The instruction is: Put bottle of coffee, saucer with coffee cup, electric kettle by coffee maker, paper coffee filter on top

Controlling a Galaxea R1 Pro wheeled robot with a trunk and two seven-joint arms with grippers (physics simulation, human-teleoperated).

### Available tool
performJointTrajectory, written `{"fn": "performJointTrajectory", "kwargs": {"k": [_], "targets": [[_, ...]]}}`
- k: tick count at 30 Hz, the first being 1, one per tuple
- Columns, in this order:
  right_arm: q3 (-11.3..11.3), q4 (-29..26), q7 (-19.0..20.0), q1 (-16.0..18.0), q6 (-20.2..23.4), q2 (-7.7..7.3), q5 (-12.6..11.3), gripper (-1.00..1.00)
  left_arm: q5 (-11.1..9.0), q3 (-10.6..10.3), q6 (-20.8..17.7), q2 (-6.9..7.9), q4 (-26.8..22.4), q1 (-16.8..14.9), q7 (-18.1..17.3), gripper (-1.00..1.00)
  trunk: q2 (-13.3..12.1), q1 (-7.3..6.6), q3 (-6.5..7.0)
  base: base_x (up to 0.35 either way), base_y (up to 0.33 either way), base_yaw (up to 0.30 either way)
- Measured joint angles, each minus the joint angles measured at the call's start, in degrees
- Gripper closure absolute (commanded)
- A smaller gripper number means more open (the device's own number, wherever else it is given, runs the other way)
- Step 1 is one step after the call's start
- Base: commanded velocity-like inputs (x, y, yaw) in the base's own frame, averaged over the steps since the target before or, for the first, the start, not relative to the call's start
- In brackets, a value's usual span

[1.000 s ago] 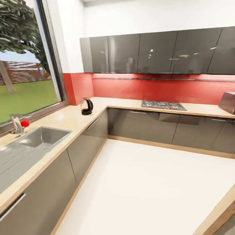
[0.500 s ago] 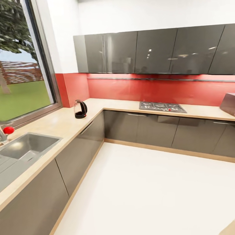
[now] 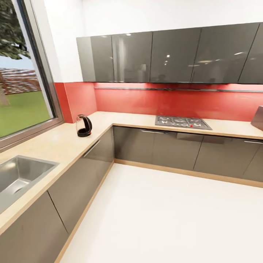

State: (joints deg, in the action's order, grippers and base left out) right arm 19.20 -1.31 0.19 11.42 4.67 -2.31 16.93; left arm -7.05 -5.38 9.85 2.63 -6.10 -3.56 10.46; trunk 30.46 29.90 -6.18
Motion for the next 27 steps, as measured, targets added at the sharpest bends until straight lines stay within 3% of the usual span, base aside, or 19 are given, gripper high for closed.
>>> {"fn": "performJointTrajectory", "kwargs": {"k": [27], "targets": [[0.2,-0.1,0.1,0.0,-1.8,1.01,-0.5,-1.00,0.0,0.0,0.0,-0.03,-0.2,0.0,0.0,-1.00,0.0,0.00,0.00,0.337,-0.099,0.000]]}}
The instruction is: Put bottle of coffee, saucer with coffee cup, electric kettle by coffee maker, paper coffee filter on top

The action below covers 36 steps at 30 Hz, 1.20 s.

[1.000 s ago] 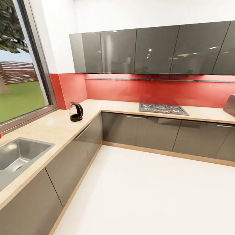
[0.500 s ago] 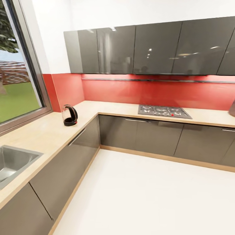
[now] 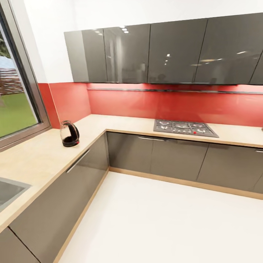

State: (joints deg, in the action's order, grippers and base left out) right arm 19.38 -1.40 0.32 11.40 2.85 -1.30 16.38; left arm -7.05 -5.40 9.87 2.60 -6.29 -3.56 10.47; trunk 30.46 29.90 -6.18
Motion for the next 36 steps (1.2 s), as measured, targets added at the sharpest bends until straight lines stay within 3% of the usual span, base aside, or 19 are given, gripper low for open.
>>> {"fn": "performJointTrajectory", "kwargs": {"k": [36], "targets": [[0.3,0.0,0.0,0.0,-0.1,-0.12,0.1,-1.00,0.0,-0.1,0.0,-0.06,0.0,0.0,0.0,-1.00,0.0,0.00,0.00,0.336,-0.030,0.013]]}}
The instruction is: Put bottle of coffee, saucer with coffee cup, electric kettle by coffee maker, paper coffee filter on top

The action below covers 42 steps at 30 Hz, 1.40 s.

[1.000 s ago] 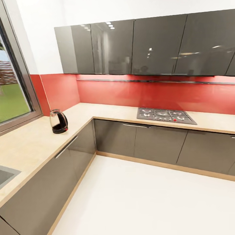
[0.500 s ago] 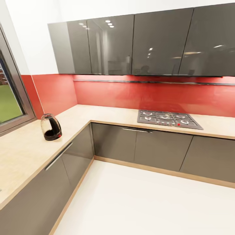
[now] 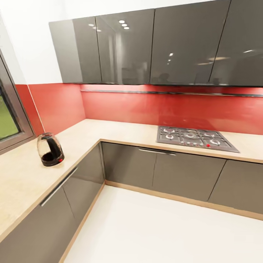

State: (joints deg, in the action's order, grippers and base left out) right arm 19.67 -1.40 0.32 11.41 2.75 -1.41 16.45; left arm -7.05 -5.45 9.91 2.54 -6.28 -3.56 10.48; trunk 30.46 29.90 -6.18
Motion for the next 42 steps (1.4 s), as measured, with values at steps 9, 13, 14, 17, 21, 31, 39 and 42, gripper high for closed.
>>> {"fn": "performJointTrajectory", "kwargs": {"k": [9,13,14,17,21,31,39,42], "targets": [[0.0,0.0,0.0,0.0,0.0,0.00,0.0,-1.00,0.0,0.0,0.0,0.00,0.0,0.0,0.0,-1.00,0.0,0.00,0.00,0.317,-0.135,0.214],[0.0,0.0,0.0,0.0,0.0,0.00,0.0,-1.00,0.0,0.0,0.0,-0.04,0.0,0.0,0.0,-1.00,0.0,0.00,0.00,0.298,-0.199,0.094],[0.1,0.0,0.0,0.0,0.0,0.00,0.0,-1.00,0.0,0.0,0.0,-0.03,0.0,0.0,0.0,-1.00,0.0,0.00,0.00,0.289,-0.207,0.013],[0.1,-0.1,0.1,0.0,0.0,0.00,-0.1,-1.00,0.0,-0.1,0.0,-0.01,0.1,0.0,0.0,-1.00,0.0,0.01,0.00,0.287,-0.208,0.005],[0.1,-0.1,0.1,0.0,0.0,0.00,-0.1,-1.00,0.0,-0.1,0.0,0.00,0.0,0.0,0.0,-1.00,0.0,0.01,0.00,0.284,-0.215,0.001],[0.1,-0.1,0.1,0.0,0.0,0.00,-0.1,-1.00,0.0,-0.1,0.0,0.00,0.0,0.0,0.0,-1.00,0.0,0.01,0.00,0.282,-0.221,0.032],[0.1,-0.1,0.1,0.0,0.0,0.00,-0.1,-1.00,0.0,0.0,0.1,0.00,0.0,0.0,0.0,-1.00,0.0,0.01,0.00,0.255,-0.239,0.254],[0.1,-0.1,0.1,0.0,0.0,0.00,-0.1,-1.00,0.0,0.1,0.1,0.00,0.0,0.0,0.0,-1.00,0.0,0.01,0.00,0.210,-0.265,0.277]]}}
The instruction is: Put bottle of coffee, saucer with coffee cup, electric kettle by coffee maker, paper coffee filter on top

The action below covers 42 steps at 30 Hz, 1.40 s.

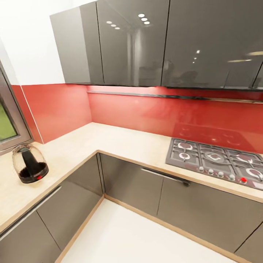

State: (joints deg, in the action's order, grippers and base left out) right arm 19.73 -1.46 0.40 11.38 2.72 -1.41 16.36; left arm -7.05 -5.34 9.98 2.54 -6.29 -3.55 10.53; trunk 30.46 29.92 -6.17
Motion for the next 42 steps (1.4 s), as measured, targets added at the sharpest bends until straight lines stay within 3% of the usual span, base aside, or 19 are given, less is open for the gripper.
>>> {"fn": "performJointTrajectory", "kwargs": {"k": [18,42], "targets": [[0.1,0.0,0.0,0.0,0.0,0.00,0.0,-1.00,-0.3,0.3,0.0,0.00,0.0,0.0,0.0,-1.00,0.0,0.02,0.00,0.029,-0.260,0.278],[0.0,0.0,0.0,0.0,0.1,0.00,0.0,-1.00,-0.3,0.2,0.0,-0.20,0.0,0.0,0.0,-1.00,0.0,0.02,-0.09,0.000,-0.010,0.280]]}}
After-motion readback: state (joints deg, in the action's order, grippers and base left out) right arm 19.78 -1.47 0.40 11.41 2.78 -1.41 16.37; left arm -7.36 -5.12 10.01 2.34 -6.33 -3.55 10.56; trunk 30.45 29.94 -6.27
